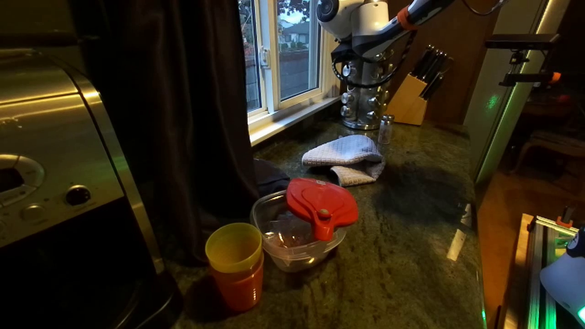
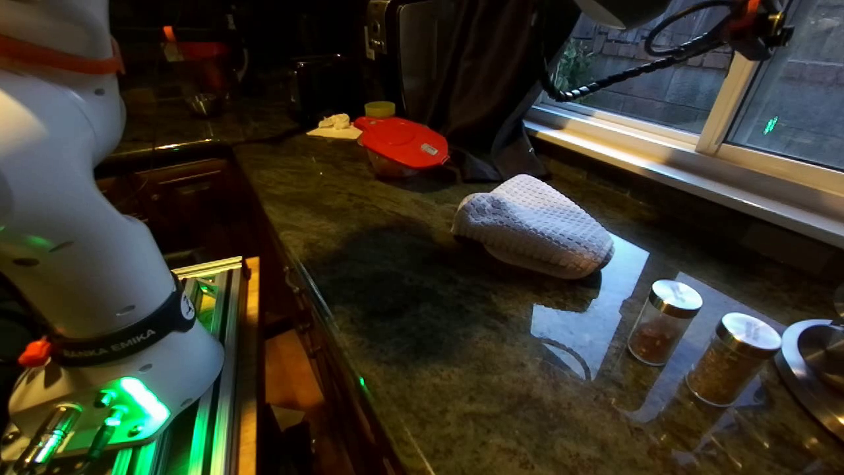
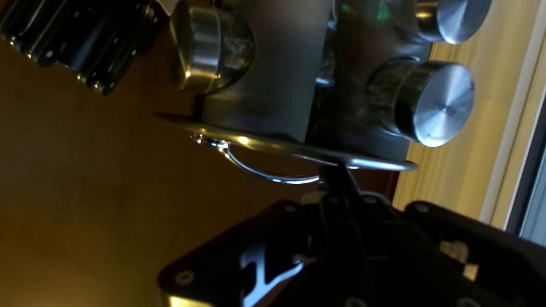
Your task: Put one glass jar on the silver stand.
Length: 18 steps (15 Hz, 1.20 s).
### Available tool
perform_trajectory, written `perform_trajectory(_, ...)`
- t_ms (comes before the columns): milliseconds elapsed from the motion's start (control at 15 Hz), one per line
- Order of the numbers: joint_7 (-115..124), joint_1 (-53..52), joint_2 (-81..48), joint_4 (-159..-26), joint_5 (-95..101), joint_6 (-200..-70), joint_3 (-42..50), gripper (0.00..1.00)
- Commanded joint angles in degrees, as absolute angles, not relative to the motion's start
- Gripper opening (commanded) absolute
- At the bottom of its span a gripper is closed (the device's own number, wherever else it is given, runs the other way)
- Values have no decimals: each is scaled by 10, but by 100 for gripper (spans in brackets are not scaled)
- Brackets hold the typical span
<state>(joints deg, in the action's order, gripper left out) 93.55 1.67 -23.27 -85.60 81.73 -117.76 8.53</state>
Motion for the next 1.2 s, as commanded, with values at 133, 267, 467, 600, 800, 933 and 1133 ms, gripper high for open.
perform_trajectory(133,834,41,-201,-893,813,-1197,75,0)
perform_trajectory(267,795,49,-196,-898,805,-1206,74,0)
perform_trajectory(467,857,51,-189,-901,812,-1231,75,0)
perform_trajectory(600,897,48,-189,-894,791,-1223,70,0)
perform_trajectory(800,934,40,-191,-884,760,-1197,63,0)
perform_trajectory(933,955,34,-202,-872,738,-1175,60,0)
perform_trajectory(1133,985,30,-208,-861,712,-1152,56,0)
